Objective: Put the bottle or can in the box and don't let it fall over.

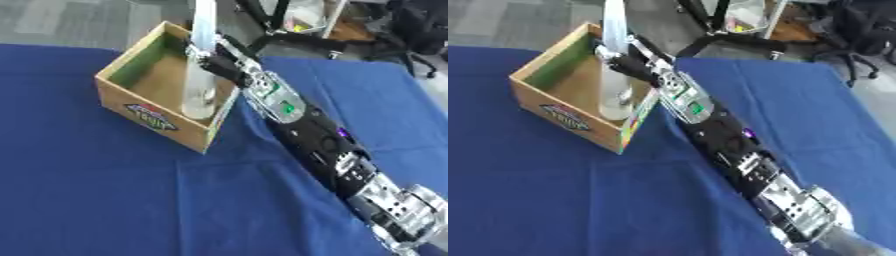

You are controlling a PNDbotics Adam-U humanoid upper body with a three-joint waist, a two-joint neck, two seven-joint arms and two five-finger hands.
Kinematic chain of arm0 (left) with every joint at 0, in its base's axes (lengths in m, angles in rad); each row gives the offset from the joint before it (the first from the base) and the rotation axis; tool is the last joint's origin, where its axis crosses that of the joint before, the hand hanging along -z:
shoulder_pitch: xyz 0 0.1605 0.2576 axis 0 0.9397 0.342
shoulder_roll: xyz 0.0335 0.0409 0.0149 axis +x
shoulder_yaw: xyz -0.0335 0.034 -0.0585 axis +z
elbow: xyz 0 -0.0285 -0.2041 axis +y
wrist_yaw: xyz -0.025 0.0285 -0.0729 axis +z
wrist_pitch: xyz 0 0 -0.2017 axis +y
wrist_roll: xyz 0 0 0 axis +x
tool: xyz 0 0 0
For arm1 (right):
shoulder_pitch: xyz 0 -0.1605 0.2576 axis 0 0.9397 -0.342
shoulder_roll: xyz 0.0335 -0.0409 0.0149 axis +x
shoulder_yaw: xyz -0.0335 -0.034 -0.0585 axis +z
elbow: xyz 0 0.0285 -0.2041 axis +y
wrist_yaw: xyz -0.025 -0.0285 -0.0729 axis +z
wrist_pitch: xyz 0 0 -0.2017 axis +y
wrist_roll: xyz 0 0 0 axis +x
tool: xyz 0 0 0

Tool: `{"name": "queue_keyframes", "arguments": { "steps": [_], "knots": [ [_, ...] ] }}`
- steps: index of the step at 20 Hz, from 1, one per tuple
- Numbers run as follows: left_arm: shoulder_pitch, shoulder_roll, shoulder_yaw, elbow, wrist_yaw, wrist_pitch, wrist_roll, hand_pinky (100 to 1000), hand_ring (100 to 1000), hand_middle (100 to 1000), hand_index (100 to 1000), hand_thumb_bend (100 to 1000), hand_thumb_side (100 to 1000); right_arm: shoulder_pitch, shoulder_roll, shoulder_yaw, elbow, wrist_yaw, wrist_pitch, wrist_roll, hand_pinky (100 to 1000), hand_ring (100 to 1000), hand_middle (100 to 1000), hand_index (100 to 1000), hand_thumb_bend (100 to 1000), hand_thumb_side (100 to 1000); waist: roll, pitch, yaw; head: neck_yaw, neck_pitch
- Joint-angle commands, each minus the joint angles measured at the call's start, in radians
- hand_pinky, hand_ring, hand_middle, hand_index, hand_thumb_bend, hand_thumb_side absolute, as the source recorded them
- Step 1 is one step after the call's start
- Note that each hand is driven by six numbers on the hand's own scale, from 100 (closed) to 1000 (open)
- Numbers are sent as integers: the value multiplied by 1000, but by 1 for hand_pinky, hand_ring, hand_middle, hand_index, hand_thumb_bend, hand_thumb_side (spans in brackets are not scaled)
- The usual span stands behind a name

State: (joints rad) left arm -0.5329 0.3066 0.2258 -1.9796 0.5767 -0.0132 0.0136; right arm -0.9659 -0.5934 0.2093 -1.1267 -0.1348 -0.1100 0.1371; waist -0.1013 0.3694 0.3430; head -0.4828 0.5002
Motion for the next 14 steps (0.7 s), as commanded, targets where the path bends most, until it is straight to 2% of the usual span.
{"name": "queue_keyframes", "arguments": {
  "steps": [1,5,14],
  "knots": [
    [-3,20,4,-20,-2,-2,-5,905,1000,1000,767,435,585,-8,-30,-16,-32,27,25,26,1000,1000,1000,1000,100,625,8,-30,-3,4,5],
    [1,23,5,-20,-4,-2,-5,905,1000,1000,768,434,585,-1,-34,-23,-52,23,56,35,1000,1000,1000,1000,100,628,10,-33,-11,7,8],
    [16,31,8,-20,-8,-3,-3,904,1000,1000,767,434,585,17,-51,-34,-130,-54,118,50,1000,1000,1000,1000,100,633,16,-44,-30,12,13]
  ]
}}
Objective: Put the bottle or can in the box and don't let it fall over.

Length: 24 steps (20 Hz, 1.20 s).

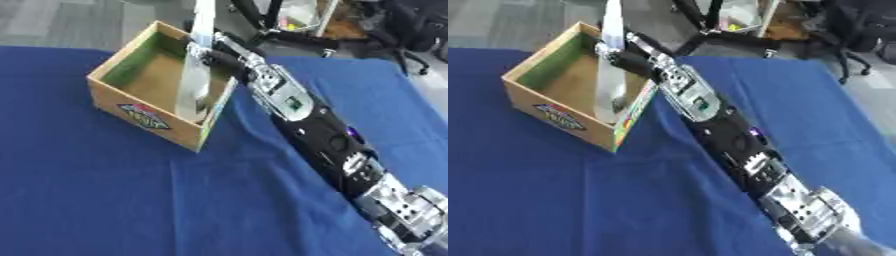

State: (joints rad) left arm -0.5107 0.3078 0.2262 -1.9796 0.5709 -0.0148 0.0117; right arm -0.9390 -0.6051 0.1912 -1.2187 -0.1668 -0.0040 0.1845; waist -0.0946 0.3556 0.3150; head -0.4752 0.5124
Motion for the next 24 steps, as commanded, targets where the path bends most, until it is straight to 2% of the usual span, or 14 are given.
{"name": "queue_keyframes", "arguments": {
  "steps": [1,8,15,20,24],
  "knots": [
    [-5,31,8,-20,-3,-2,-2,904,1000,1000,767,434,585,-8,-42,-18,-45,-28,15,3,1000,1000,1000,1000,100,634,10,-30,-4,6,-2],
    [1,33,10,-20,-6,-3,-2,905,1000,1000,768,434,586,4,-50,-23,-65,-48,31,-2,1000,1000,1000,1000,100,642,13,-33,-11,10,-5],
    [27,49,19,-20,-15,-10,3,905,1000,1000,768,434,587,52,-67,-49,-128,-99,62,-19,1000,1000,1000,1000,100,643,21,-41,-41,35,14],
    [57,65,28,-20,-27,-12,11,905,1000,1000,768,432,589,113,-91,-73,-211,-147,75,-47,1000,1000,1000,1000,100,602,24,-57,-73,62,28],
    [93,82,39,-20,-40,-14,21,905,1000,1000,768,430,591,189,-134,-98,-295,-196,51,-85,1000,1000,1000,1000,100,543,25,-78,-106,86,48]
  ]
}}
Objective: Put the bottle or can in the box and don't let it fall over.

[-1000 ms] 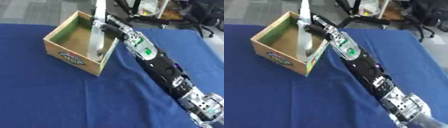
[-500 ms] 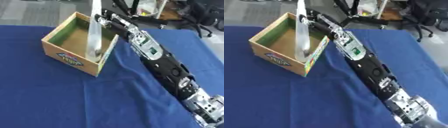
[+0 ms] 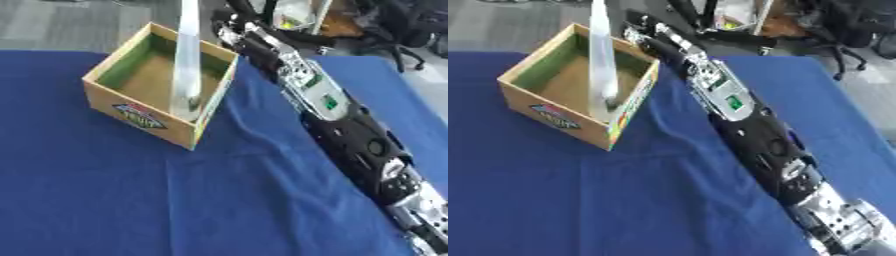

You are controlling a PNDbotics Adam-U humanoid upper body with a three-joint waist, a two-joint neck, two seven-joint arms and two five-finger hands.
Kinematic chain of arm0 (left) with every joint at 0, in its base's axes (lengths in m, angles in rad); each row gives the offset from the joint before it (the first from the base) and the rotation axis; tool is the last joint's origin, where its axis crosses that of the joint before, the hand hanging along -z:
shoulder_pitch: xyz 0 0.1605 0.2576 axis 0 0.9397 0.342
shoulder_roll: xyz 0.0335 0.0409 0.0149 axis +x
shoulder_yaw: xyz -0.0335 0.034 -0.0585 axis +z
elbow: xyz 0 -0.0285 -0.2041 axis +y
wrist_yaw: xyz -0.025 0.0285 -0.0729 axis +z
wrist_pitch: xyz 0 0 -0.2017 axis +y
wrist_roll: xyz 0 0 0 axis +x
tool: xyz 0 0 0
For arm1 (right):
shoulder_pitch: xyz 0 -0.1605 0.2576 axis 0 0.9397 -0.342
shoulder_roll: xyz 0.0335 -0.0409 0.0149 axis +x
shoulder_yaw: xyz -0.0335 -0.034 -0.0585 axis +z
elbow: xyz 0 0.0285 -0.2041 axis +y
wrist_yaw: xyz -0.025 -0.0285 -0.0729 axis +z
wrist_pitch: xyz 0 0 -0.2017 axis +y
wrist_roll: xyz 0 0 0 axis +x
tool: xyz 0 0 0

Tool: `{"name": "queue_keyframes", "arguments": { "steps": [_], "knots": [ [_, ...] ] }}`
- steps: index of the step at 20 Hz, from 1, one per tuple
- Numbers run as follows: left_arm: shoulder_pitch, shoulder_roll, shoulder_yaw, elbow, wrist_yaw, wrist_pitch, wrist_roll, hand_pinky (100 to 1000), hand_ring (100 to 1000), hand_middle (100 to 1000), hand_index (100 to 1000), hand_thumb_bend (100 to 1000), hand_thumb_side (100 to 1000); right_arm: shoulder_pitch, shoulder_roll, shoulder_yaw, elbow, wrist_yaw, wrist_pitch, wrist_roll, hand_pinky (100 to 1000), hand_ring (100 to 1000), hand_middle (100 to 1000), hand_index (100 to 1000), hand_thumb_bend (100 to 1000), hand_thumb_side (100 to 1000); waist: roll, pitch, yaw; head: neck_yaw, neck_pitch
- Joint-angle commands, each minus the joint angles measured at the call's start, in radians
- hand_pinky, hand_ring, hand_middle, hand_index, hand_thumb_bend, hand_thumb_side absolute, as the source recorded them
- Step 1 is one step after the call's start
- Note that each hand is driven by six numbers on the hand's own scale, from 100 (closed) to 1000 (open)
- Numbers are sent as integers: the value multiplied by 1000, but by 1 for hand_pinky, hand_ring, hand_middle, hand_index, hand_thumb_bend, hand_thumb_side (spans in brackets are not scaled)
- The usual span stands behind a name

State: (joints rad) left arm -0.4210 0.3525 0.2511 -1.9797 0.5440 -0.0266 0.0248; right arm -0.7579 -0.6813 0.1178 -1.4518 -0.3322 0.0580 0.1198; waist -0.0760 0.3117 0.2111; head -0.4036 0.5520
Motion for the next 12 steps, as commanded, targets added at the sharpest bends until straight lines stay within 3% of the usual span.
{"name": "queue_keyframes", "arguments": {
  "steps": [1,4,7,12],
  "knots": [
    [11,41,15,-19,-15,-2,9,905,1000,1000,768,429,593,28,-68,-31,-83,-41,-17,-29,1000,1000,1000,1000,100,527,6,-40,-10,24,16],
    [44,56,24,-12,-28,-5,15,905,1000,1000,768,428,595,98,-107,-62,-154,-82,-44,-56,1000,1000,1000,1000,100,523,8,-61,-41,74,41],
    [68,67,35,-4,-39,-11,23,905,1000,1000,769,427,596,169,-134,-109,-225,-125,-79,-93,998,1000,1000,1000,100,527,10,-75,-69,151,59],
    [100,81,53,10,-52,-26,38,906,1000,1000,761,424,600,284,-127,-189,-340,-196,-126,-162,995,1000,1000,1000,100,524,22,-82,-109,239,57]
  ]
}}
